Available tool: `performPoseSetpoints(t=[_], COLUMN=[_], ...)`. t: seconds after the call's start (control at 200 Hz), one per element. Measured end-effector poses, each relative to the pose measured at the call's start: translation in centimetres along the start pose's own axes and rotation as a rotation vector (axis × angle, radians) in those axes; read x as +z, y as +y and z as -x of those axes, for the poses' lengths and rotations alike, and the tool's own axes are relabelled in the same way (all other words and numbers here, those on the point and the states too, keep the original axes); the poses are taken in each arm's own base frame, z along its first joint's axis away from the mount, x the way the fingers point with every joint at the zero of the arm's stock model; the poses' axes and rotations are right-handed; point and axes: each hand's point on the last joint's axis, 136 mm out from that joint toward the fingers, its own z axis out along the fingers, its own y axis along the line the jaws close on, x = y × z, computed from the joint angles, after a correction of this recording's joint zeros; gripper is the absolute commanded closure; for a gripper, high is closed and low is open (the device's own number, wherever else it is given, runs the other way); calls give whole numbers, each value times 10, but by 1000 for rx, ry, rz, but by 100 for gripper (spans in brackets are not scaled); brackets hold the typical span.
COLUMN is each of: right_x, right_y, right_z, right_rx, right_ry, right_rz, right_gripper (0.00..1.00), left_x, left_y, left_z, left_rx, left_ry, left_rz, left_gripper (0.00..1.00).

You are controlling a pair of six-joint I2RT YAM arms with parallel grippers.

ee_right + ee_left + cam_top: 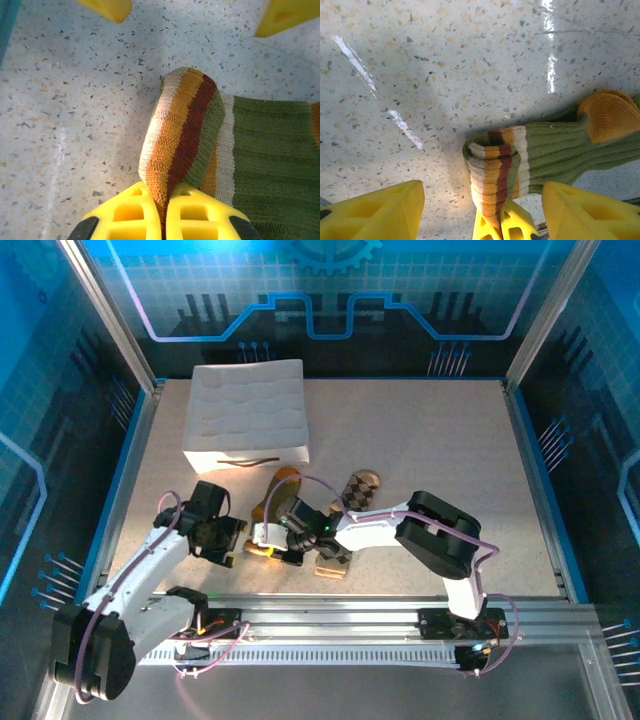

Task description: Roll the socks

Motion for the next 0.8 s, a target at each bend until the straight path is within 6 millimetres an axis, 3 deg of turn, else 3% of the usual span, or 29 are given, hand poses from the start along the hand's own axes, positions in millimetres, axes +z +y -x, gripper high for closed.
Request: performPoseSetpoints(t=[0.29,0.465,0.72,0.8], right_x=[5,6,7,7], right_y=[-2,-4,1,2], right_z=[4,3,3,3], right_rx=[261,397,543,564], right_ry=[-13,-29,-40,-40], right_rz=[191,288,416,430], right_gripper=[100,100,100,96], left_x=[21,35,46,48], left_y=[-3,-3,3,0], left_z=[-11,-18,-19,-19], left_rx=[-16,1,3,8], left_ry=[74,97,94,91], left_rz=[-42,-13,56,76], left_gripper=[35,42,71,89])
